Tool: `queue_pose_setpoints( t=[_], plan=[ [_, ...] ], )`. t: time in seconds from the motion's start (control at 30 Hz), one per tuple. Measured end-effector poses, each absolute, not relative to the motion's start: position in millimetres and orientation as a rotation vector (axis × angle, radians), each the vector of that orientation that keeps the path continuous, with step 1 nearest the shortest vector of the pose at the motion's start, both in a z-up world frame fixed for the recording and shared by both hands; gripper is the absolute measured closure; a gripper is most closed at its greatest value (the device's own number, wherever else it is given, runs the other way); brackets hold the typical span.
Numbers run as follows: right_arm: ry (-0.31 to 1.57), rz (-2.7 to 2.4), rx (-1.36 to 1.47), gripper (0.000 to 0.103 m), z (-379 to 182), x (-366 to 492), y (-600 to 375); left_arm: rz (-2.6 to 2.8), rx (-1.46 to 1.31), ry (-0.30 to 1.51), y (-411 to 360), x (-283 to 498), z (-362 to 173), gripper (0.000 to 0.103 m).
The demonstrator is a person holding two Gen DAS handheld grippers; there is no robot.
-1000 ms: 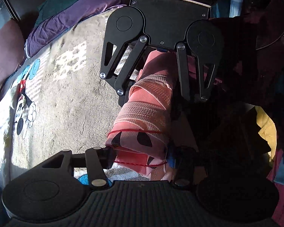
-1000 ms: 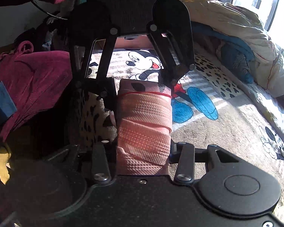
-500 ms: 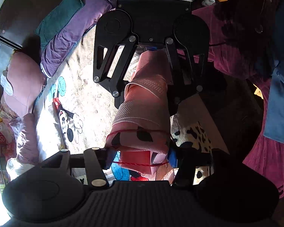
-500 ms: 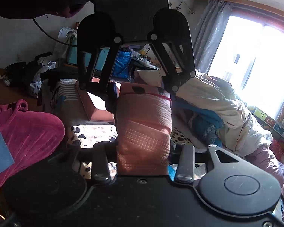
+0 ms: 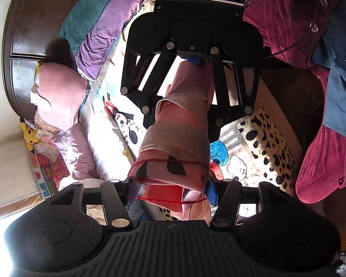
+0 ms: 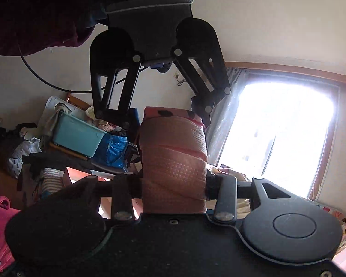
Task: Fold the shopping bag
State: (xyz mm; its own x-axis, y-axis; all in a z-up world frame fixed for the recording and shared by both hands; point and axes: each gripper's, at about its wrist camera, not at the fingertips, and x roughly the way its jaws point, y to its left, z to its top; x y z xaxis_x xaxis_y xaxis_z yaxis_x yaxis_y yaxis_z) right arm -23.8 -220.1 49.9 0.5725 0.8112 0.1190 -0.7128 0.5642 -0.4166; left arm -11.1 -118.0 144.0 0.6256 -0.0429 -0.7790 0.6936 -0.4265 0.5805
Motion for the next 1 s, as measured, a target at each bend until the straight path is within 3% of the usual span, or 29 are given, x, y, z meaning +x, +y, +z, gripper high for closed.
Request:
queue_pose_setpoints(
  t=[0.23, 0.33, 0.67, 0.83, 1.0],
  plan=[
    [-0.407, 0.904, -0.29, 0.062, 53.7, -43.1, -230.9, -1.084, 1.766, 0.504, -118.7, -13.8, 174.8, 0.048],
    [-0.432, 0.897, -0.267, 0.062, 59.3, -47.0, -235.0, -1.032, 1.743, 0.58, -129.5, -18.5, 186.0, 0.048],
    [-0.482, 0.849, -0.209, 0.063, 58.8, -57.9, -234.0, -1.001, 1.887, 0.552, -142.4, -36.6, 194.4, 0.048],
    [-0.481, 0.857, -0.24, 0.063, 58.6, -61.2, -230.6, -0.942, 1.897, 0.658, -149.6, -34.4, 195.5, 0.048],
    [-0.487, 0.811, -0.253, 0.064, 63.0, -64.0, -228.9, -0.858, 1.903, 0.645, -151.7, -38.5, 196.3, 0.048]
  ],
)
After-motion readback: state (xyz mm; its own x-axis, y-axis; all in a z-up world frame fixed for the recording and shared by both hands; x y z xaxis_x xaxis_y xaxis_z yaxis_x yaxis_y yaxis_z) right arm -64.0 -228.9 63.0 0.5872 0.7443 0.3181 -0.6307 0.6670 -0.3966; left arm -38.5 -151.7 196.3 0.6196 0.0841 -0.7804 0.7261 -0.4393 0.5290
